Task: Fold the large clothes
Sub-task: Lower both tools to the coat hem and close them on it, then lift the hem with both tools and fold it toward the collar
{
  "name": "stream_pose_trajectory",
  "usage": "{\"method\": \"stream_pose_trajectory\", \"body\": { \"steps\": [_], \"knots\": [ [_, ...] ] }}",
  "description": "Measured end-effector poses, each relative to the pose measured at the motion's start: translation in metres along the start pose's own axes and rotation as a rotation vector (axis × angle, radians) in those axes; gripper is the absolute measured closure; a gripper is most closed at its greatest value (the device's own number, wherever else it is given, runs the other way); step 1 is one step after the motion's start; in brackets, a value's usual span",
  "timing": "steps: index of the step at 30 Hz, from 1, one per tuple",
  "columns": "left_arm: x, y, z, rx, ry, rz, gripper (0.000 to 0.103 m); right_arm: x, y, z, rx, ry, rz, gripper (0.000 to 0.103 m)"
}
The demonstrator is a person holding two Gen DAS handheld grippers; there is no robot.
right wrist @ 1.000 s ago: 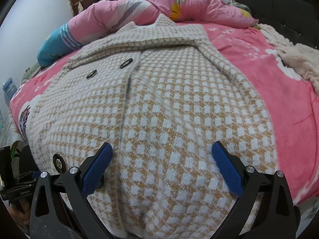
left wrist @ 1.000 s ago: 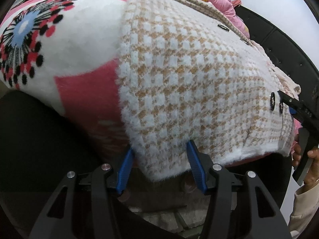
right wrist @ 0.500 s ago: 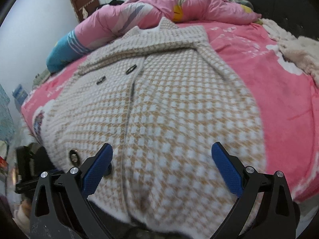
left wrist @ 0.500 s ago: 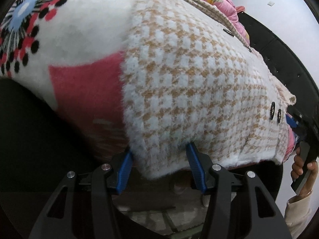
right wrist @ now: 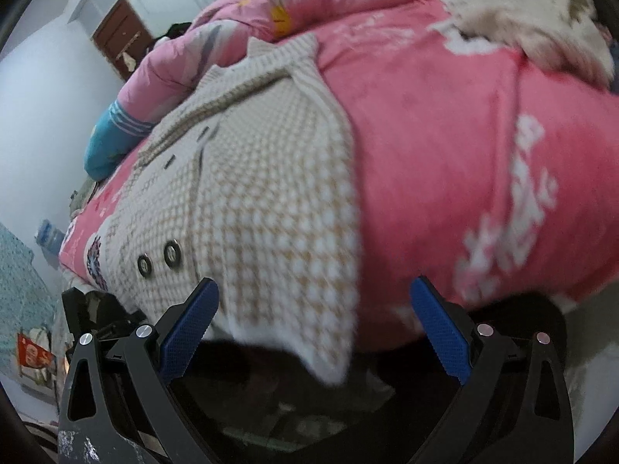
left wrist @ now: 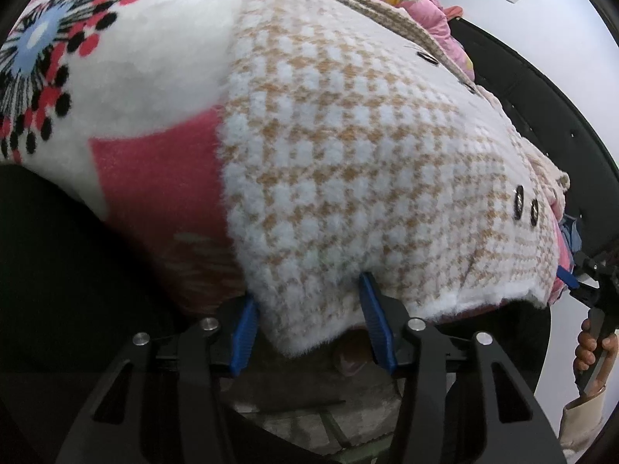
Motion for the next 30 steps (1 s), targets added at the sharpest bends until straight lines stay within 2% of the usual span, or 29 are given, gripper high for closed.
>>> {"method": "stream_pose_trajectory", "body": {
  "steps": [3, 6, 9, 11, 15, 19, 24, 30],
  "knots": [
    [-0.002, 0.008, -0.004, 0.016, -0.004, 0.04, 0.06, -0.008, 0.01, 0.007, 0.034, -0.03, 0.054, 0.01],
    [-0.004, 0.012, -0.006, 0.019, -0.005, 0.06, 0.06, -0.016, 0.019, 0.02, 0.071, -0.076, 0.108, 0.018],
    [-0.005, 0.014, -0.007, 0.021, -0.005, 0.059, 0.062, -0.024, 0.023, 0.027, 0.072, -0.107, 0.132, 0.035],
    [-0.004, 0.018, -0.009, 0.024, -0.001, 0.059, 0.069, -0.026, 0.023, 0.029, 0.083, -0.125, 0.141, 0.051],
    [-0.001, 0.028, -0.012, 0.027, 0.005, 0.061, 0.081, -0.03, 0.017, 0.028, 0.101, -0.141, 0.111, 0.068],
    [0.0, 0.033, -0.021, 0.017, 0.019, 0.063, 0.09, -0.033, 0.011, 0.027, 0.076, -0.156, 0.085, 0.092],
    [0.002, 0.041, -0.034, -0.025, 0.052, 0.078, 0.091, -0.027, -0.006, 0.02, 0.037, -0.16, 0.064, 0.096],
    [0.001, 0.053, -0.056, -0.091, 0.11, 0.105, 0.094, -0.02, -0.025, 0.001, 0.01, -0.123, 0.063, 0.097]
  ]
}}
Point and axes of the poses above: each gripper's, at about its wrist camera, not at the fingertips, and z roughly the way its jaws point, y to its right, x to its top, the point moved 1 cm from there along z, roughly the way its jaws point, and after that the axes turned 4 degrees about z, right-handed, at the moved point
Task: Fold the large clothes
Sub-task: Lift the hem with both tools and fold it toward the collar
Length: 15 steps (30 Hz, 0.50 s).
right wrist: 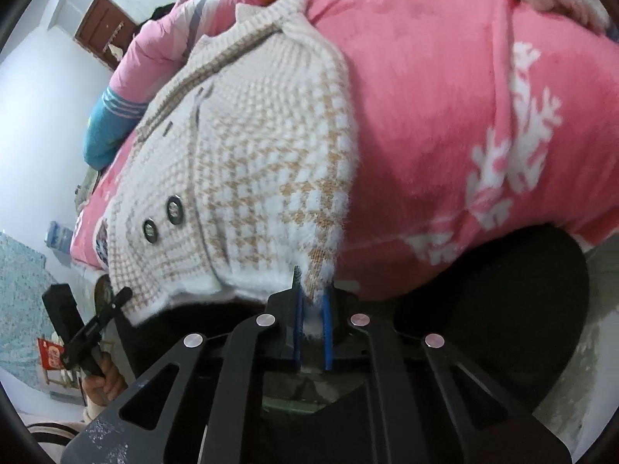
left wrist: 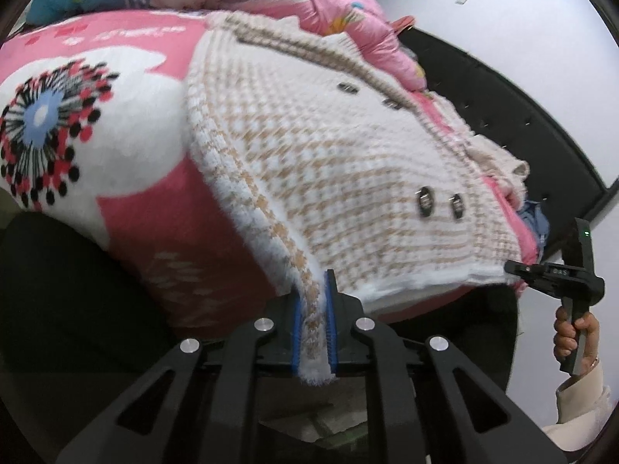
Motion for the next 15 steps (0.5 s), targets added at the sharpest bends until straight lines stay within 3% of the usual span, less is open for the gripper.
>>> {"method": "stream_pose_trajectory", "body": {
  "steps": [15],
  "knots": [
    [0.044, 0.013, -0.04, -0.142, 0.178, 0.026, 0.096, 0.047, -0.02, -0.032, 0.012, 0.122, 0.026, 0.097]
  ]
}}
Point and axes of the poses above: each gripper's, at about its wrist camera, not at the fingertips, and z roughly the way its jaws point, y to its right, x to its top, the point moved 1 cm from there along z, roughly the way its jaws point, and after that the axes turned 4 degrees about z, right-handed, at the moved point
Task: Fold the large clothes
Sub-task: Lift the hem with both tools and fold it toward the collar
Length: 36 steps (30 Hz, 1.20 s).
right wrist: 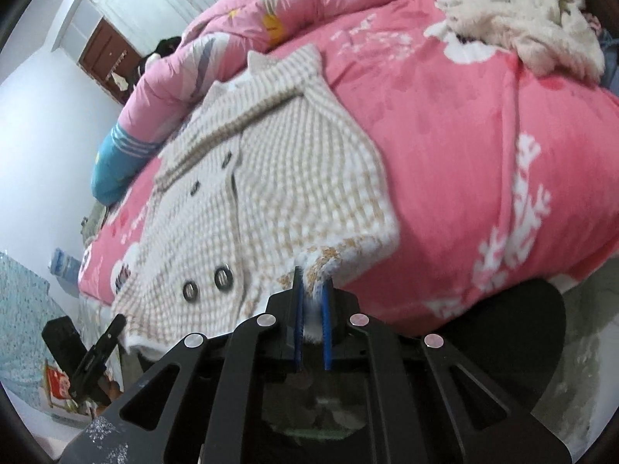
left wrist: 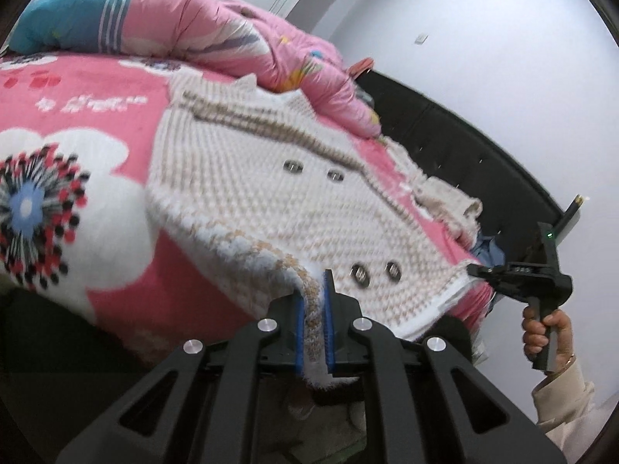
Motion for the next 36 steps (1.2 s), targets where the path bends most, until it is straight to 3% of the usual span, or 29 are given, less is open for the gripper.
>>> {"method": "stream_pose_trajectory", "body": {
  "steps": [7, 22, 36],
  "knots": [
    [0.031, -0.007, -0.003, -0.023, 0.074, -0.015, 0.096, 0.031, -0.007, 0.012, -0.009, 0.022, 0.052, 0.097],
    [0.068, -0.025, 0.018, -0.019, 0.094, -0.036, 0.096, 0.068, -0.02, 0.021, -0.011, 0.046, 0.053, 0.097],
    [0.09, -0.043, 0.031, 0.014, 0.09, -0.087, 0.096, 0.112, -0.027, 0.039, 0.087, 0.079, 0.014, 0.097]
  ]
}}
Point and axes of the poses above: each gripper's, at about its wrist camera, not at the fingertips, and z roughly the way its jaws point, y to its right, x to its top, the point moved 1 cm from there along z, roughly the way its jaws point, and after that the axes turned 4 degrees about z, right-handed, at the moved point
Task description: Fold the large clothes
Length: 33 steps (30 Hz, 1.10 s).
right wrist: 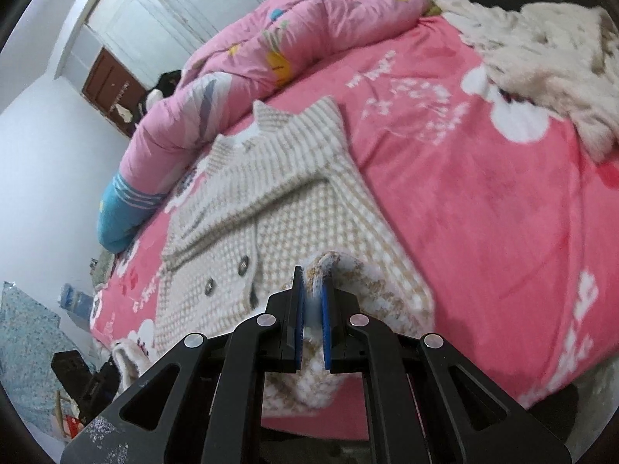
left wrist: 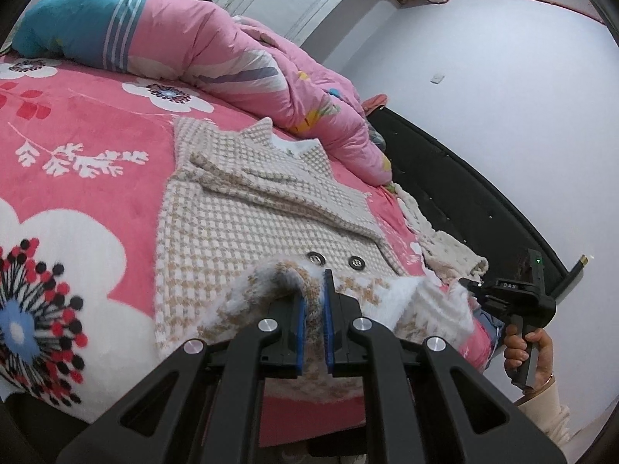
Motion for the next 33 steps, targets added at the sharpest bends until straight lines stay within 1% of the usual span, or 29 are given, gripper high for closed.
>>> {"method": "stream_pose_trajectory", "body": {
  "steps": [9, 11, 13, 15, 16, 17, 18, 20, 21, 22, 23, 24, 27, 30, 31, 33],
  "knots": [
    [0.032, -0.03, 0.027, 0.09, -0.019, -0.065, 0.095, 0.046, -0.002, 0.047, 0.071, 0.007, -0.023, 0.097],
    [0.038, -0.041, 0.036, 0.11, -0.032, -0.084, 0.093, 0.055, 0.001, 0.061, 0.085, 0.005, -0.017, 0.097],
    [0.041, -0.05, 0.044, 0.126, -0.047, -0.096, 0.092, 0.062, 0.006, 0.082, 0.088, -0.017, -0.019, 0.096],
    [0.043, -0.059, 0.055, 0.144, -0.086, -0.118, 0.09, 0.066, 0.015, 0.105, 0.09, -0.067, 0.0, 0.092],
    [0.043, -0.064, 0.06, 0.146, -0.112, -0.143, 0.087, 0.065, 0.019, 0.112, 0.096, -0.087, 0.011, 0.083],
    [0.042, -0.069, 0.063, 0.14, -0.13, -0.167, 0.082, 0.065, 0.027, 0.122, 0.092, -0.114, 0.039, 0.064],
    [0.042, -0.074, 0.063, 0.126, -0.14, -0.199, 0.078, 0.065, 0.034, 0.126, 0.124, -0.13, 0.072, 0.057],
    [0.043, -0.078, 0.057, 0.117, -0.121, -0.229, 0.056, 0.066, 0.041, 0.123, 0.176, -0.128, 0.111, 0.054],
    [0.045, -0.079, 0.05, 0.134, -0.095, -0.231, 0.048, 0.066, 0.043, 0.118, 0.19, -0.121, 0.121, 0.051],
    [0.047, -0.079, 0.044, 0.158, -0.068, -0.228, 0.035, 0.066, 0.045, 0.108, 0.187, -0.096, 0.122, 0.04],
    [0.05, -0.08, 0.033, 0.175, -0.028, -0.22, 0.034, 0.066, 0.046, 0.1, 0.175, -0.074, 0.114, 0.029],
    [0.052, -0.081, 0.025, 0.175, -0.007, -0.22, 0.034, 0.065, 0.046, 0.09, 0.161, -0.056, 0.098, 0.029],
    [0.054, -0.079, 0.008, 0.186, 0.017, -0.204, 0.034, 0.059, 0.049, 0.063, 0.163, -0.035, 0.083, 0.029],
    [0.047, -0.062, 0.0, 0.163, 0.001, -0.136, 0.034, 0.04, 0.052, 0.027, 0.154, -0.004, 0.065, 0.027],
    [0.04, -0.051, 0.001, 0.142, -0.023, -0.095, 0.034, 0.035, 0.053, 0.02, 0.153, 0.001, 0.065, 0.024],
    [0.025, -0.033, 0.004, 0.104, -0.065, -0.038, 0.034, 0.019, 0.056, 0.006, 0.155, -0.002, 0.067, 0.024]
  ]
}}
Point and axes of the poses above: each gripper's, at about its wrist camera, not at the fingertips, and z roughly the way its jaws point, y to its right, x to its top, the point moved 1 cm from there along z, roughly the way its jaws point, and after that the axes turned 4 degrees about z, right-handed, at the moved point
